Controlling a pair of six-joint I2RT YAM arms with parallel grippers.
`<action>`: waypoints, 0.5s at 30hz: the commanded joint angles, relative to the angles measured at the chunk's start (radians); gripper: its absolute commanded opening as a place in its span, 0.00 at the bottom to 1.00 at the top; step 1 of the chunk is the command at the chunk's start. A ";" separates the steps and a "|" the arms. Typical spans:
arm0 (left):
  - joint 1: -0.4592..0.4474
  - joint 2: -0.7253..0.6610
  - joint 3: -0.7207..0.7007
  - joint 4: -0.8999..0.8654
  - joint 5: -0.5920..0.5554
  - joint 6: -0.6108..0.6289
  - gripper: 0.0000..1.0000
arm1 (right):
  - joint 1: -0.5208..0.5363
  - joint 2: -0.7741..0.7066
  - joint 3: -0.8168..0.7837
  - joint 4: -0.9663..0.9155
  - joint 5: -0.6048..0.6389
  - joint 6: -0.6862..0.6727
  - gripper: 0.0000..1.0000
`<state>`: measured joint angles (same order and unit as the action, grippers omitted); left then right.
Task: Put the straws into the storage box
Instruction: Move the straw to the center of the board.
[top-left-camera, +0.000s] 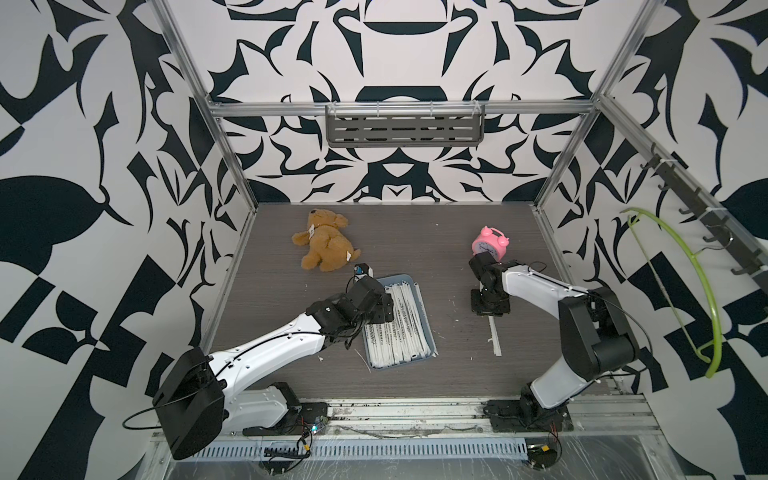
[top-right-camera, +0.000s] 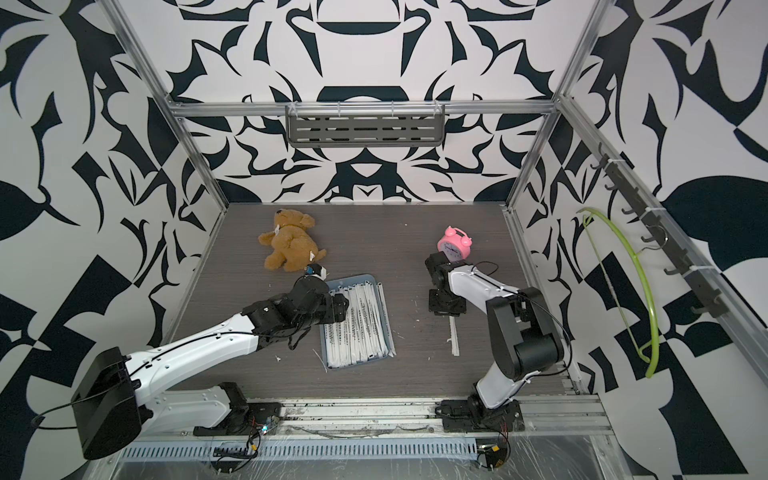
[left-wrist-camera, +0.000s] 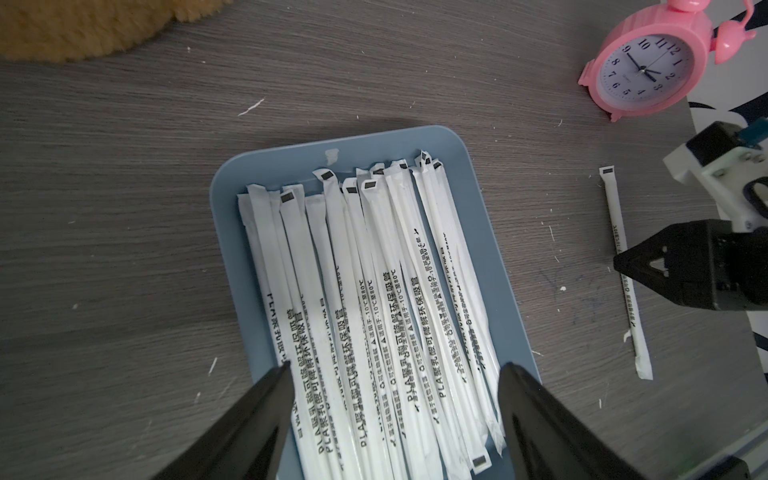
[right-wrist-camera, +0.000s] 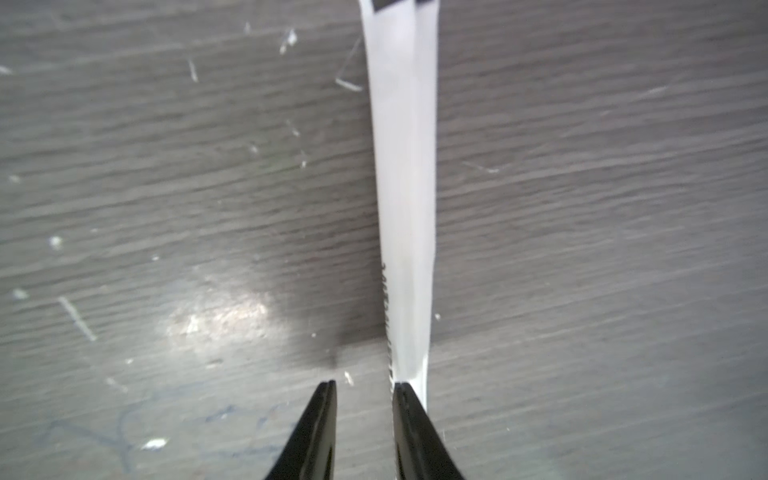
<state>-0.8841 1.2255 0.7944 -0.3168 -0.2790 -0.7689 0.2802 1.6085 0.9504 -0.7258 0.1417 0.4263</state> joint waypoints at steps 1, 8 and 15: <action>-0.004 0.015 0.016 0.011 0.007 0.011 0.84 | -0.029 -0.043 0.004 -0.040 0.034 0.003 0.31; -0.005 0.015 0.013 0.003 0.004 0.012 0.84 | -0.043 0.012 -0.024 0.011 -0.001 0.018 0.26; -0.004 -0.026 -0.025 -0.005 -0.020 -0.012 0.84 | -0.037 0.043 -0.024 0.023 -0.041 0.025 0.15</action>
<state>-0.8852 1.2285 0.7887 -0.3111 -0.2832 -0.7723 0.2359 1.6493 0.9276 -0.7086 0.1310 0.4408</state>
